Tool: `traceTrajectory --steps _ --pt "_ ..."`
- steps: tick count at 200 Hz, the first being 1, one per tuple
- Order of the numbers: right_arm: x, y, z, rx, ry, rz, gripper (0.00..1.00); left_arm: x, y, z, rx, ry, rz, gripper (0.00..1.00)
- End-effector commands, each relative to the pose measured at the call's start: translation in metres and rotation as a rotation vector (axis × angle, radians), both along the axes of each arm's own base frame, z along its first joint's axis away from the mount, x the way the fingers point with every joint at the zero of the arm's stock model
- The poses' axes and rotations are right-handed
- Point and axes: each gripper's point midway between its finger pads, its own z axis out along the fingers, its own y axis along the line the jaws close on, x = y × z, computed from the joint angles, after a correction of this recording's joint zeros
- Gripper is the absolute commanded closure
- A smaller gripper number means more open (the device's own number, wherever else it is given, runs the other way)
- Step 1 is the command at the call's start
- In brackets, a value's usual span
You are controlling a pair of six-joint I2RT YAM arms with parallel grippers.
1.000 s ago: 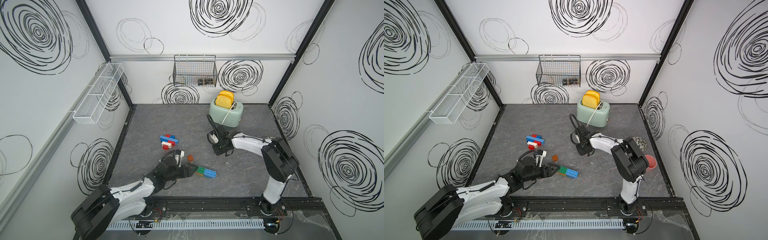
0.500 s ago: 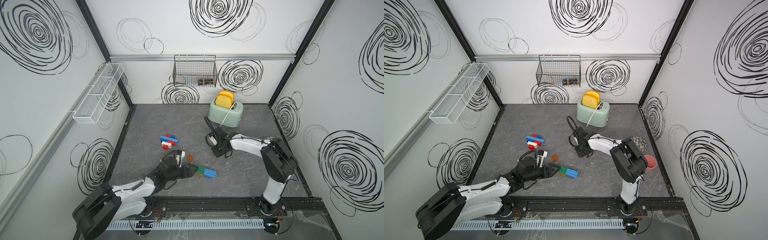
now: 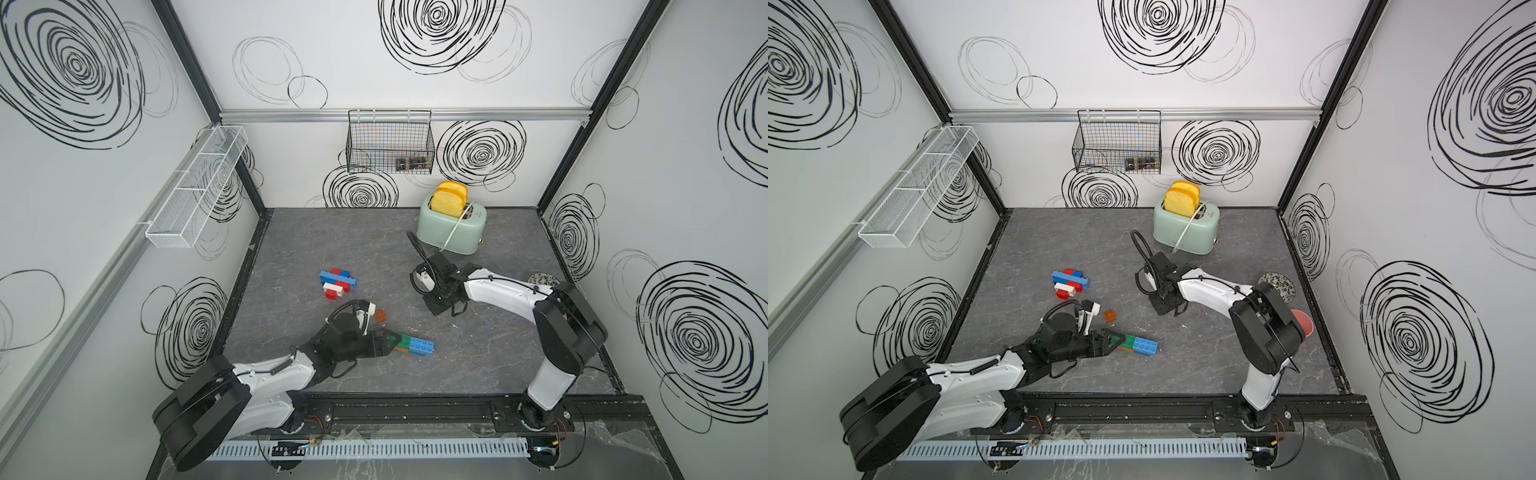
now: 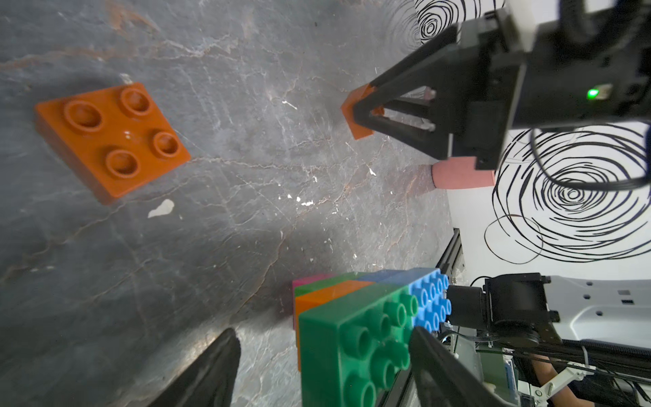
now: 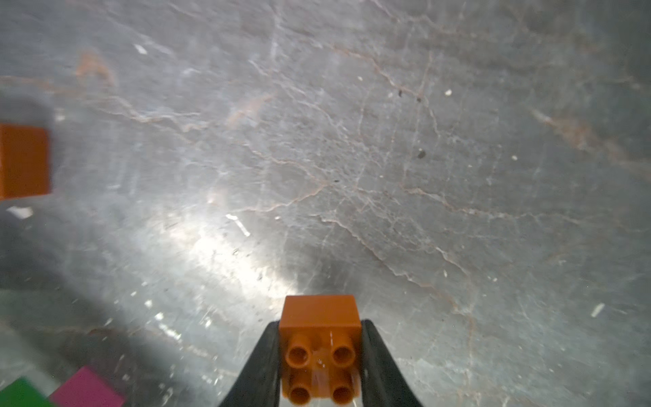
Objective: Assemble a heart with lego
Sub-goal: Pick up the lego brick from the center of the board, then assemble the lego brick with the lego brick.
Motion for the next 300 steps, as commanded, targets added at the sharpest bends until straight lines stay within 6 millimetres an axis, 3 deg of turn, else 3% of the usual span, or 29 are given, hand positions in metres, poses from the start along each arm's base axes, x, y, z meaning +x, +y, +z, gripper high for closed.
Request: traceTrajectory --steps 1,26,50,74,119,177,223,300 --pt "-0.016 0.018 0.040 0.054 -0.029 0.110 0.67 0.010 -0.014 0.024 -0.063 -0.063 -0.015 0.20" --pt "-0.035 0.028 0.059 0.084 -0.029 0.184 0.68 0.010 -0.019 0.026 -0.058 -0.071 -0.030 0.20" --pt "-0.068 0.045 0.071 0.118 -0.013 0.349 0.67 0.007 -0.022 0.017 -0.029 -0.060 -0.053 0.20" --pt "-0.094 0.053 0.070 0.111 0.018 0.459 0.66 0.005 -0.023 0.010 -0.018 -0.050 -0.063 0.22" --pt "-0.125 0.056 0.061 0.091 0.055 0.565 0.67 0.004 -0.029 0.005 0.012 -0.053 -0.084 0.26" --pt "-0.136 0.052 0.065 0.089 0.069 0.566 0.67 0.003 -0.027 0.000 0.028 -0.048 -0.081 0.27" --pt "-0.151 0.046 0.053 0.074 0.100 0.571 0.68 0.002 -0.028 -0.002 0.029 -0.044 -0.079 0.27" --pt "-0.151 0.041 0.044 0.011 0.047 0.531 0.68 0.002 -0.027 -0.003 0.032 -0.042 -0.071 0.27"
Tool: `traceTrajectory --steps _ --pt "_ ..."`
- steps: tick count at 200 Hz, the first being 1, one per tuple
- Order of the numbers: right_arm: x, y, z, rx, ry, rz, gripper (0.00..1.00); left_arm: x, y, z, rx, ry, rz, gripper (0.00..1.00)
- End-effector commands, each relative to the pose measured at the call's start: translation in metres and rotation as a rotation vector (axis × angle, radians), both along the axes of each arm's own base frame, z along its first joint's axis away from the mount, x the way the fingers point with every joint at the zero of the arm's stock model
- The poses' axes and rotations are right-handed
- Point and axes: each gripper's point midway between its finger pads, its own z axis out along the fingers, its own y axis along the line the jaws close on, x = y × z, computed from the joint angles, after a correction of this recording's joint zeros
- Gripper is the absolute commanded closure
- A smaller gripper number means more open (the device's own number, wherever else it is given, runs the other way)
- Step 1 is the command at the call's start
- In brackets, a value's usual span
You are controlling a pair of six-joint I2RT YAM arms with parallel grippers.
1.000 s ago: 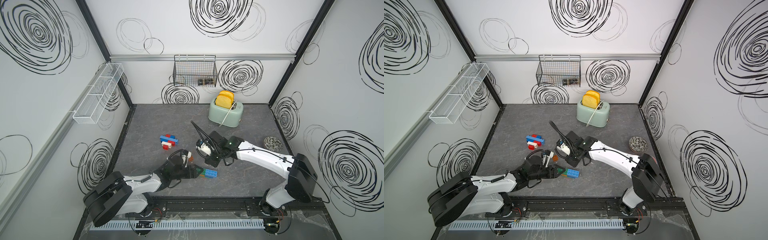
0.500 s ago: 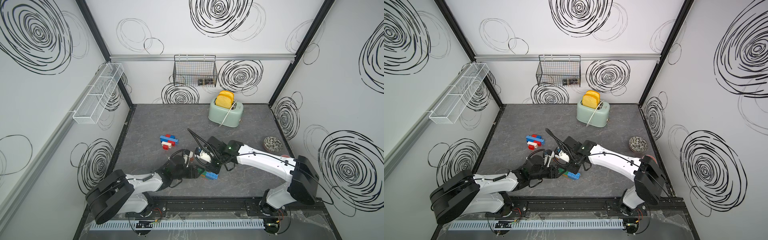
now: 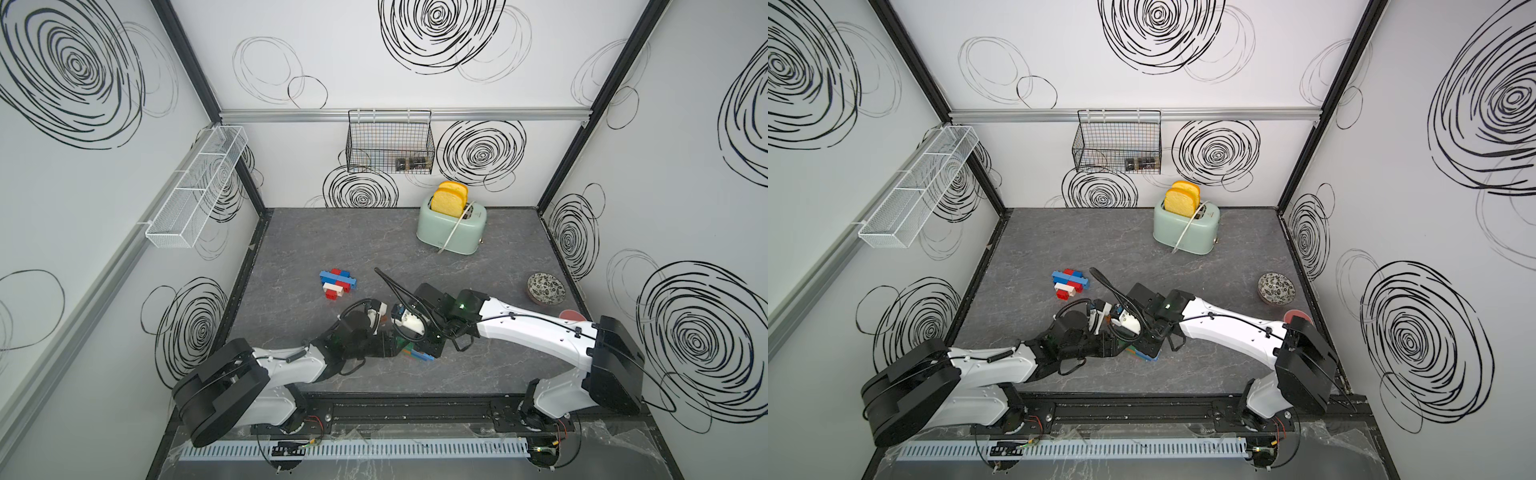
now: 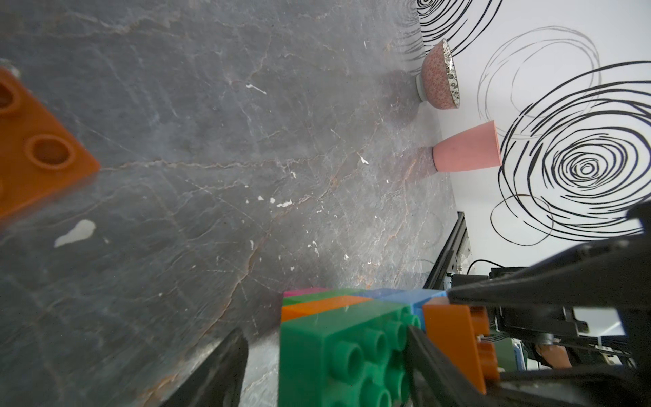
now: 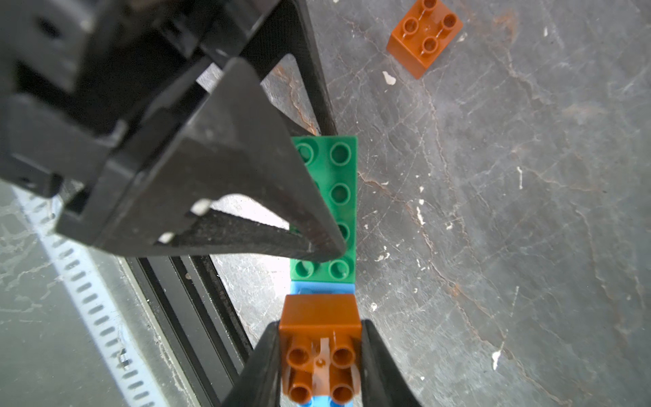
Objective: Assemble a heart with lego
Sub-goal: Assemble the lego brick with the lego brick.
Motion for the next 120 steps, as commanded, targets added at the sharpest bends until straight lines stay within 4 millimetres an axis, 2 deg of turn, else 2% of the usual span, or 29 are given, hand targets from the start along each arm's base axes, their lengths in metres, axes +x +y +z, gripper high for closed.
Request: traceTrajectory --steps 1,65,120 --pt "-0.006 -0.012 -0.008 -0.060 -0.023 -0.015 0.68 0.003 -0.002 0.002 0.002 -0.019 0.006 0.27" --pt "-0.011 -0.013 -0.018 -0.154 -0.092 -0.013 0.71 0.002 0.001 -0.001 0.010 -0.015 0.016 0.27" --pt "-0.013 -0.015 -0.038 -0.216 -0.043 -0.001 0.71 0.002 0.001 0.005 -0.010 -0.022 0.024 0.27"
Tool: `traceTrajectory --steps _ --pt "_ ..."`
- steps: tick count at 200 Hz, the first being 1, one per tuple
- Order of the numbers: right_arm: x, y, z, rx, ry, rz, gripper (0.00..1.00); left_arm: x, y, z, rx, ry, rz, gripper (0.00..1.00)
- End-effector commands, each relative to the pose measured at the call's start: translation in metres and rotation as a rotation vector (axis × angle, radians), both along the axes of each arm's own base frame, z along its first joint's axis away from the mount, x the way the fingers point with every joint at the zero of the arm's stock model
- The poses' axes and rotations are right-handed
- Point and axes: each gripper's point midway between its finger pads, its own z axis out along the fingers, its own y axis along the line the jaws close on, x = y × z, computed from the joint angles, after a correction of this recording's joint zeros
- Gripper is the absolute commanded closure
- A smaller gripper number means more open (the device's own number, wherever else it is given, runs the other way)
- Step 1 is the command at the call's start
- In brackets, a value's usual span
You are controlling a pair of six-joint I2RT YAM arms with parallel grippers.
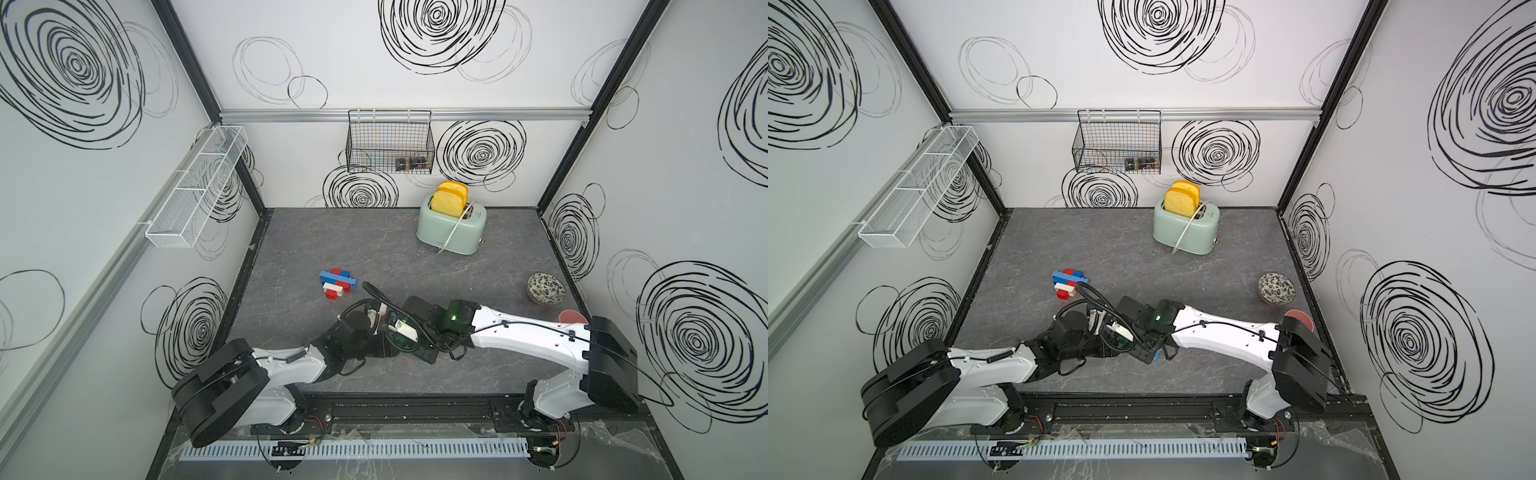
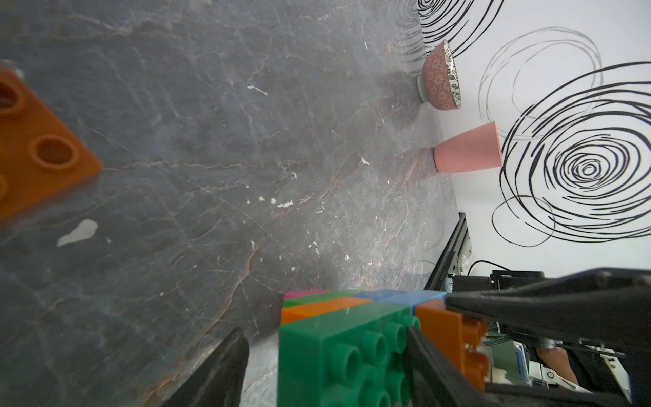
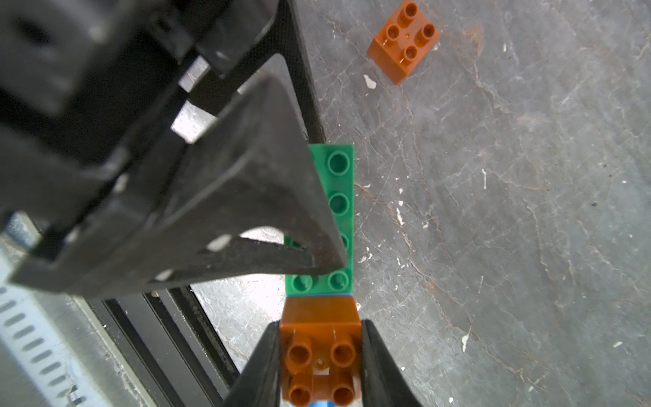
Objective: Assemble a heart with lego
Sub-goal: Assemble the lego brick with the lego brick.
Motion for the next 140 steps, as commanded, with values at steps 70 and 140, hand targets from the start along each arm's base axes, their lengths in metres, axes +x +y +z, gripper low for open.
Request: traceTrajectory --steps 70,140 --pt "-0.010 -0.028 -0.040 -0.159 0.090 0.037 0.71 0.002 0.000 0.011 -0.041 -0.015 0.017 0.27" --pt "-0.008 -0.017 -0.024 -0.063 0.095 0.056 0.68 0.001 0.013 0.021 -0.046 -0.017 0.060 0.25"
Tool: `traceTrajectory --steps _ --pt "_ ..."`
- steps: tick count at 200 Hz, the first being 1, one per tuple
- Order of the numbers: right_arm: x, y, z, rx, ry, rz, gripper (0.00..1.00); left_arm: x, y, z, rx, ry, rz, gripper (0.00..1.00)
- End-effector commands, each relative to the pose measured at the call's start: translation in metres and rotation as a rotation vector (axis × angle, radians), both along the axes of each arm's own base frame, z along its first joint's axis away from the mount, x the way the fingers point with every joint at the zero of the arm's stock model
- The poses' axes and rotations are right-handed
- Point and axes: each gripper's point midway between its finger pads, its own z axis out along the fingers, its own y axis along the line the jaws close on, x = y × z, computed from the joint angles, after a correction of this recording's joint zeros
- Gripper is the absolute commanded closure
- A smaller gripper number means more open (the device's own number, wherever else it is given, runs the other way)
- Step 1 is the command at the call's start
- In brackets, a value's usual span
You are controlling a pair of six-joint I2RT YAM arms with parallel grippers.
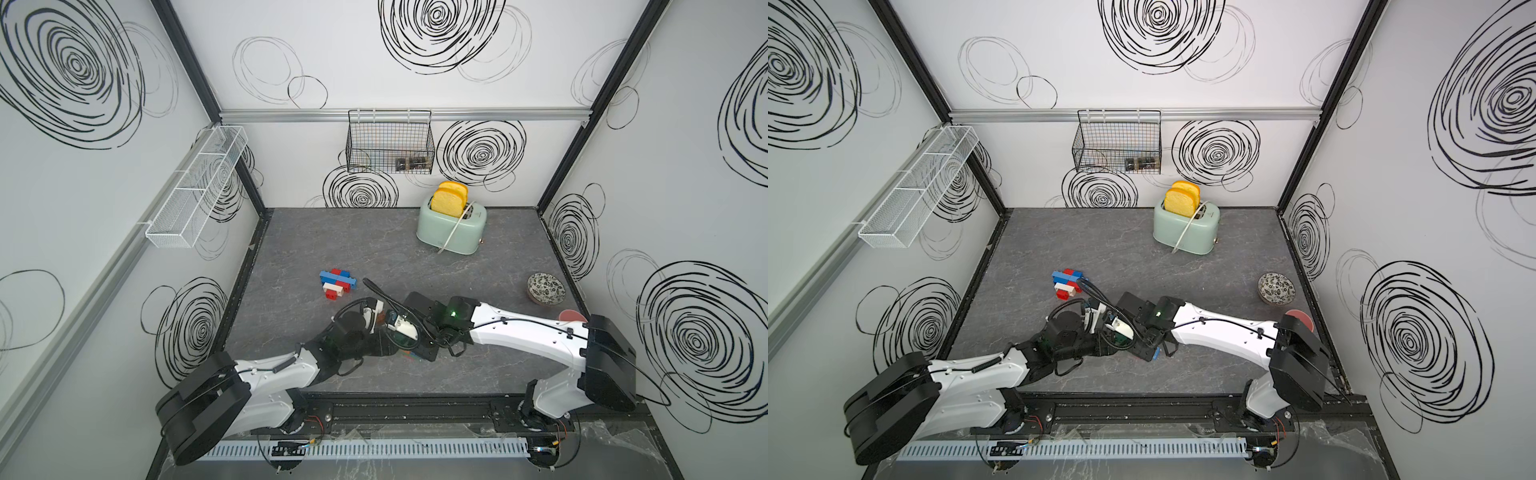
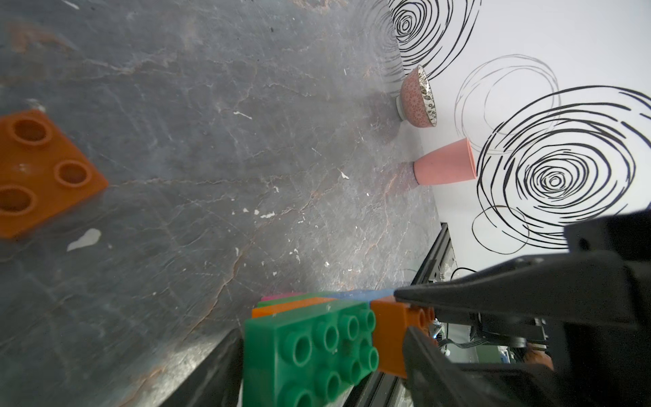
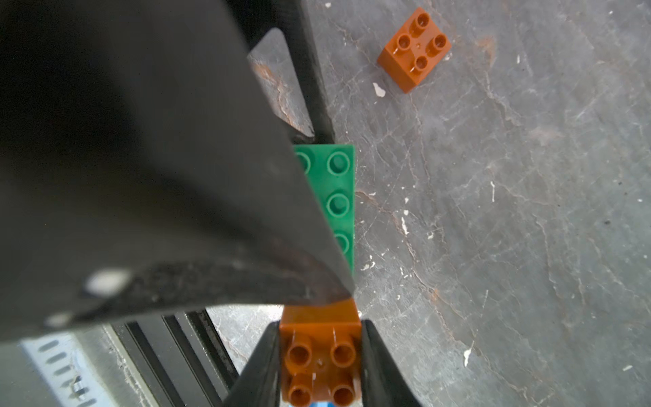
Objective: Assemble a heart with lego
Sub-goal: Assemble the lego brick with the lego brick.
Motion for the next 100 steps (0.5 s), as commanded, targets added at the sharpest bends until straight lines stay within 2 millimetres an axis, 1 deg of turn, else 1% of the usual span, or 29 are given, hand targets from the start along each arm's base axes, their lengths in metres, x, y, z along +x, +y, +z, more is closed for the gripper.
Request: traceTrajectory --steps 1,27,59,100 --pt "-0.014 -0.017 -0.024 -0.078 0.072 0.028 0.68 0.002 0.008 -0.001 0.008 0.001 0.033 0.25" --pt "-0.015 -0.006 -0.010 -0.019 0.078 0.040 0.62 0.002 0.017 -0.003 0.025 0.003 0.063 0.25" --pt "-0.013 0.001 0.002 0.020 0.066 0.043 0.54 0.004 0.030 0.000 0.047 -0.010 0.100 0.24" --pt "-0.010 0.013 0.019 0.071 0.052 0.058 0.47 0.005 0.046 -0.002 0.047 -0.003 0.137 0.24"
